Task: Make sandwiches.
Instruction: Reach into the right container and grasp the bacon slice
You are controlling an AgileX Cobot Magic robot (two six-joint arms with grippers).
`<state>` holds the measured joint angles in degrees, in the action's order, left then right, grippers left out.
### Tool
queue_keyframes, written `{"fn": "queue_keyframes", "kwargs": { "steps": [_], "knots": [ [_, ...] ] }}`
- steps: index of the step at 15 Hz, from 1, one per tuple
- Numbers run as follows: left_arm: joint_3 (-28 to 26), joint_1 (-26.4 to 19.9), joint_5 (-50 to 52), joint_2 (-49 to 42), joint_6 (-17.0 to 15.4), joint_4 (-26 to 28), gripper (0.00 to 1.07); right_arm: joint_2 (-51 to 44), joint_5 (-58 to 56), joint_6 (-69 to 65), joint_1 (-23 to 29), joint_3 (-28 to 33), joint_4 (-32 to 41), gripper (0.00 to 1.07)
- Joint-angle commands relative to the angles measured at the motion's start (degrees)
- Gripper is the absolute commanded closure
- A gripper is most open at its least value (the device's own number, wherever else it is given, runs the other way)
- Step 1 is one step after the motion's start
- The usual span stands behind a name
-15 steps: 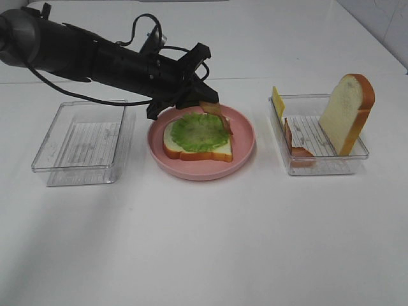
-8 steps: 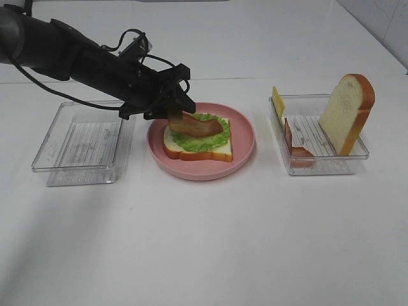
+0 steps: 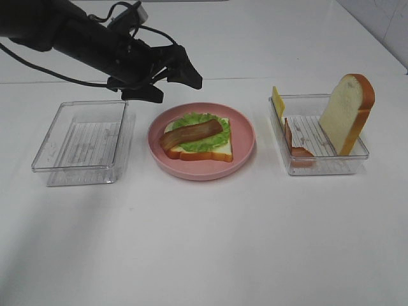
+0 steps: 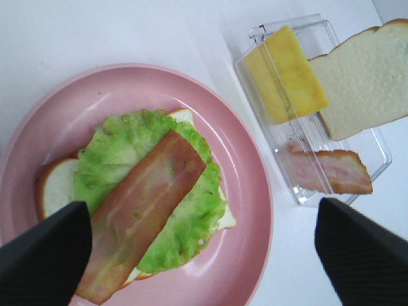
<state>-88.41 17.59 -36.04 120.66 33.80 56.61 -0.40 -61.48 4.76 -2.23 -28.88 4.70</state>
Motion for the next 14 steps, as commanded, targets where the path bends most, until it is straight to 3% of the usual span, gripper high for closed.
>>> {"fn": "queue_keyframes", "kwargs": {
  "steps": [1, 3, 5, 7, 9, 12, 14],
  "knots": [
    [-0.23, 0.17, -3.67, -5.04, -6.36, -9.68, 0.17, -0.74, 0.63, 0.46, -0.34, 0.00, 0.11, 0.25],
    [-0.23, 0.17, -8.02, -9.85, -15.99, -20.34, 0.17, -0.74, 0.63, 0.46, -0.34, 0.00, 0.11, 0.25],
    [-0.23, 0.17, -15.24, -17.42, -27.96, -34.38, 0.17, -0.74, 0.63, 0.46, -0.34, 0.00, 0.11, 0.25],
    [-0.06, 0.17, -22.57, -25.61, -35.64, -44.52, 0.17, -0.74, 0.63, 0.46, -0.34, 0.00, 0.11, 0.25],
    [-0.06, 0.17, -28.65, -32.14, -40.34, -51.22, 0.17, -0.74, 0.63, 0.46, -0.34, 0.00, 0.11, 0.25],
    [-0.06, 0.17, -37.70, -39.71, -42.80, -57.30, 0.17, -0.74, 0.63, 0.46, -0.34, 0.00, 0.11, 0.25],
    [1.95, 0.17, -37.70, -46.07, -42.80, -57.87, 0.17, -0.74, 0.63, 0.46, -0.34, 0.00, 0.11, 0.25]
  ]
}}
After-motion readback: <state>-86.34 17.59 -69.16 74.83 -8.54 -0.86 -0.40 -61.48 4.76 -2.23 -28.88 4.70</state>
